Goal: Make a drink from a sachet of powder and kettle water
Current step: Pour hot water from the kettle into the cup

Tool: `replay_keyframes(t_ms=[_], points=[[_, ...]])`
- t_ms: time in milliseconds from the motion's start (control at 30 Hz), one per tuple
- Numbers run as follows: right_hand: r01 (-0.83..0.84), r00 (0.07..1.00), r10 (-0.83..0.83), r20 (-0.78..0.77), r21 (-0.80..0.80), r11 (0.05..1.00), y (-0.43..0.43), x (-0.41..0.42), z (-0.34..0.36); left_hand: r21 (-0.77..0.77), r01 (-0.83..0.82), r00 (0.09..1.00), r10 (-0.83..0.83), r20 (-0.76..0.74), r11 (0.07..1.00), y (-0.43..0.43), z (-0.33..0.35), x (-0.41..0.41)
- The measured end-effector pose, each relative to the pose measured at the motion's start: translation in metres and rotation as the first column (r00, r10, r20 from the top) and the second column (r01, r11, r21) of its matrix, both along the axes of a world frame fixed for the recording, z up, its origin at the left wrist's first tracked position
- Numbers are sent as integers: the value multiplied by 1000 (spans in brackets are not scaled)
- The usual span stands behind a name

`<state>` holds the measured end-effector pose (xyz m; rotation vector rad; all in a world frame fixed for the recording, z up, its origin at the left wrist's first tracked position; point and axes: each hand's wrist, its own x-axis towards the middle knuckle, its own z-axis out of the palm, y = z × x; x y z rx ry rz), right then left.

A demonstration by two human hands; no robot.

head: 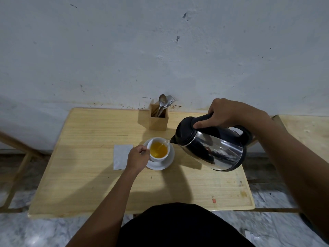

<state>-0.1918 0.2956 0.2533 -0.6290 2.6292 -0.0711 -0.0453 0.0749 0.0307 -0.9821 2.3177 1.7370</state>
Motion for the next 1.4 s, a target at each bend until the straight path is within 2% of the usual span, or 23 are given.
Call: replay_keyframes(t_ms=[567,967,1400], points=[[1,1000,-1,7,15,1000,0,2,-1,-17,6,1000,-6,-3,1000,-1,-1,0],[44,999,-43,14,-32,999,11,2,-12,-17,4,1000,-4,-11,1000,1,-1,1],[118,990,-95,106,-249,961,30,0,-28,-26,0,1000,0,-9,1000,1,2,1]])
